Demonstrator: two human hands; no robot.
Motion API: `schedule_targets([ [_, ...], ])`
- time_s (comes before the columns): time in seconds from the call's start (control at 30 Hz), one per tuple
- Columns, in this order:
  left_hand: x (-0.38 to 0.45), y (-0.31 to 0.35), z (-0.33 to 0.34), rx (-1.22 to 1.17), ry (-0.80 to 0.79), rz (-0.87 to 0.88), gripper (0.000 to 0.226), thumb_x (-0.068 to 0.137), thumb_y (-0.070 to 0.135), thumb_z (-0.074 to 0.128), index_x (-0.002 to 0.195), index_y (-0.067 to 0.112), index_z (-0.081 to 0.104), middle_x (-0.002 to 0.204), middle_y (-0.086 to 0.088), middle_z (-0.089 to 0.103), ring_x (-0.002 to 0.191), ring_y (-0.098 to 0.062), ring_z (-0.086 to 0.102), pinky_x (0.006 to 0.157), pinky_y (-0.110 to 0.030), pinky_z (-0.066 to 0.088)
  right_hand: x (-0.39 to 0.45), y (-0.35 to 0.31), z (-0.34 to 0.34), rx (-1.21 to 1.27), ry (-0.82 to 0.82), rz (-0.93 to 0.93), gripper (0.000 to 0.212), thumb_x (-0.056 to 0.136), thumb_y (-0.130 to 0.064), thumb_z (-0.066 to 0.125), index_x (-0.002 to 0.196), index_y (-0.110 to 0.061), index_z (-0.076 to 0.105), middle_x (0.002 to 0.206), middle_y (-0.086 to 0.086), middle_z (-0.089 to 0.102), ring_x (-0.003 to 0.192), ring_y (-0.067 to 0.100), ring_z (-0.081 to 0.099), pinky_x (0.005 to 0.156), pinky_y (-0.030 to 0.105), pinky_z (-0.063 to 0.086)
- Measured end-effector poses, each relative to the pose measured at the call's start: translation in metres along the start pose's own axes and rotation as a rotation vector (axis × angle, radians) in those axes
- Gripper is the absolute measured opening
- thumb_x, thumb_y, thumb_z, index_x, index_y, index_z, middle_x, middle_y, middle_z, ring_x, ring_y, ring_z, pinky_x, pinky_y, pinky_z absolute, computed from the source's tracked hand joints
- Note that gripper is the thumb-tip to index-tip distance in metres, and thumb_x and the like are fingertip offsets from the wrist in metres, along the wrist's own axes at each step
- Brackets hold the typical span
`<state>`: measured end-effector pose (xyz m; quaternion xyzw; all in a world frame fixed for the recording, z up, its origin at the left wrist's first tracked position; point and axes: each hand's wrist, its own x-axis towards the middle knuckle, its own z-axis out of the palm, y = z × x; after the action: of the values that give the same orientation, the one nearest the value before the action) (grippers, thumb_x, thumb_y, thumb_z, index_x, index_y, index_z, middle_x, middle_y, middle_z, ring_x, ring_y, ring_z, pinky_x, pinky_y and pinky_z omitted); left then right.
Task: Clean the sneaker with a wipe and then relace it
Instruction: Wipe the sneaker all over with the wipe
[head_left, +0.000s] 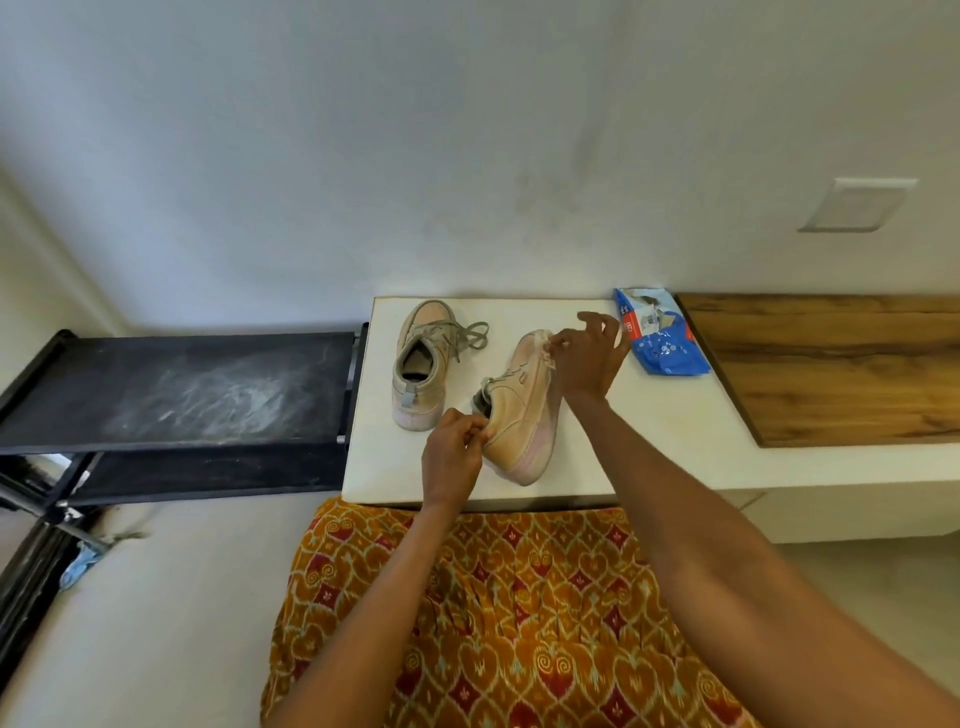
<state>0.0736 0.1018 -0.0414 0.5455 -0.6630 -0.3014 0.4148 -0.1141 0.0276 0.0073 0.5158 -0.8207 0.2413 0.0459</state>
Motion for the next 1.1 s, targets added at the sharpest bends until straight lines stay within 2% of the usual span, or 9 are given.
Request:
schedule_targets([
  [0.13, -0.001, -0.005, 0.001, -0.022, 0.018, -0.018, 0.01, 0.085, 0.011, 0.066, 0.094, 0.007, 0.07, 0.088, 0.001, 0.059, 0.075, -0.012, 0.059, 0.067, -0.03, 0.051, 0.001, 0.006, 0.001, 0.064, -0.01, 0.029, 0.02, 0.088, -0.032, 0.06, 0.095, -0.021, 0.075, 0.127, -0.001, 0.056, 0.129, 0.021, 0.035, 0.113, 0.044, 0.011],
  [0.23, -0.001, -0.004, 0.002, -0.008, 0.031, -0.003, 0.01, 0.084, 0.009, 0.066, 0.093, 0.007, 0.07, 0.086, 0.002, 0.058, 0.073, -0.011, 0.057, 0.064, -0.023, 0.047, -0.024, -0.001, -0.002, 0.123, -0.09, -0.023, 0.018, 0.087, -0.032, 0.06, 0.093, -0.021, 0.074, 0.117, 0.0, 0.06, 0.12, 0.022, 0.043, 0.109, 0.042, 0.018],
  [0.3, -0.001, -0.004, 0.002, -0.015, 0.028, -0.009, 0.009, 0.084, 0.008, 0.066, 0.092, 0.008, 0.07, 0.086, 0.001, 0.058, 0.073, -0.012, 0.057, 0.064, -0.025, 0.048, -0.047, -0.004, -0.002, 0.124, -0.151, -0.095, 0.02, 0.089, -0.031, 0.057, 0.094, -0.019, 0.073, 0.11, 0.001, 0.063, 0.11, 0.023, 0.048, 0.1, 0.038, 0.028],
  [0.4, -0.002, -0.005, 0.002, -0.027, 0.031, -0.024, 0.009, 0.083, 0.007, 0.067, 0.091, 0.008, 0.071, 0.086, 0.0, 0.059, 0.074, -0.013, 0.058, 0.066, -0.03, 0.05, -0.082, -0.001, -0.004, 0.135, -0.12, -0.156, 0.02, 0.09, -0.031, 0.056, 0.096, -0.019, 0.072, 0.101, 0.001, 0.067, 0.101, 0.023, 0.05, 0.085, 0.034, 0.03],
  [0.6, -0.001, -0.01, 0.001, -0.017, 0.037, -0.018, 0.01, 0.083, 0.009, 0.068, 0.092, 0.007, 0.07, 0.086, 0.0, 0.058, 0.075, -0.015, 0.058, 0.067, -0.036, 0.052, -0.081, 0.008, -0.001, 0.056, -0.048, -0.348, 0.015, 0.087, -0.033, 0.061, 0.09, -0.024, 0.073, 0.085, -0.002, 0.071, 0.091, 0.021, 0.055, 0.081, 0.033, 0.025],
  [0.73, 0.001, -0.002, 0.001, 0.048, -0.009, 0.001, 0.009, 0.084, 0.014, 0.067, 0.092, 0.013, 0.071, 0.086, 0.006, 0.057, 0.073, -0.014, 0.059, 0.064, -0.035, 0.051, -0.033, 0.004, 0.002, -0.078, -0.073, -0.295, 0.022, 0.09, -0.024, 0.053, 0.108, -0.021, 0.065, 0.098, 0.004, 0.069, 0.101, 0.026, 0.053, 0.087, 0.036, 0.028],
  [0.87, 0.001, 0.01, 0.004, 0.084, -0.042, 0.021, 0.011, 0.086, 0.016, 0.064, 0.094, 0.017, 0.072, 0.087, 0.008, 0.057, 0.074, -0.012, 0.058, 0.062, -0.032, 0.048, 0.008, 0.003, -0.003, -0.219, -0.122, -0.18, 0.023, 0.093, -0.024, 0.05, 0.103, -0.019, 0.069, 0.097, 0.004, 0.069, 0.104, 0.024, 0.05, 0.089, 0.037, 0.029],
  [1.0, -0.001, 0.014, 0.006, 0.095, -0.032, 0.021, 0.014, 0.086, 0.015, 0.062, 0.096, 0.018, 0.072, 0.09, 0.005, 0.06, 0.074, -0.007, 0.053, 0.059, -0.023, 0.04, -0.008, 0.004, -0.005, -0.15, -0.114, -0.118, 0.025, 0.093, -0.026, 0.05, 0.103, -0.018, 0.071, 0.099, 0.005, 0.065, 0.102, 0.025, 0.05, 0.087, 0.038, 0.03],
  [1.1, -0.002, 0.011, 0.005, 0.078, -0.017, 0.019, 0.014, 0.085, 0.012, 0.063, 0.095, 0.015, 0.072, 0.087, 0.003, 0.058, 0.073, -0.012, 0.056, 0.058, -0.026, 0.043, -0.044, 0.001, -0.01, -0.059, -0.123, -0.116, 0.024, 0.092, -0.03, 0.051, 0.1, -0.021, 0.072, 0.101, 0.004, 0.065, 0.101, 0.025, 0.05, 0.084, 0.037, 0.032],
])
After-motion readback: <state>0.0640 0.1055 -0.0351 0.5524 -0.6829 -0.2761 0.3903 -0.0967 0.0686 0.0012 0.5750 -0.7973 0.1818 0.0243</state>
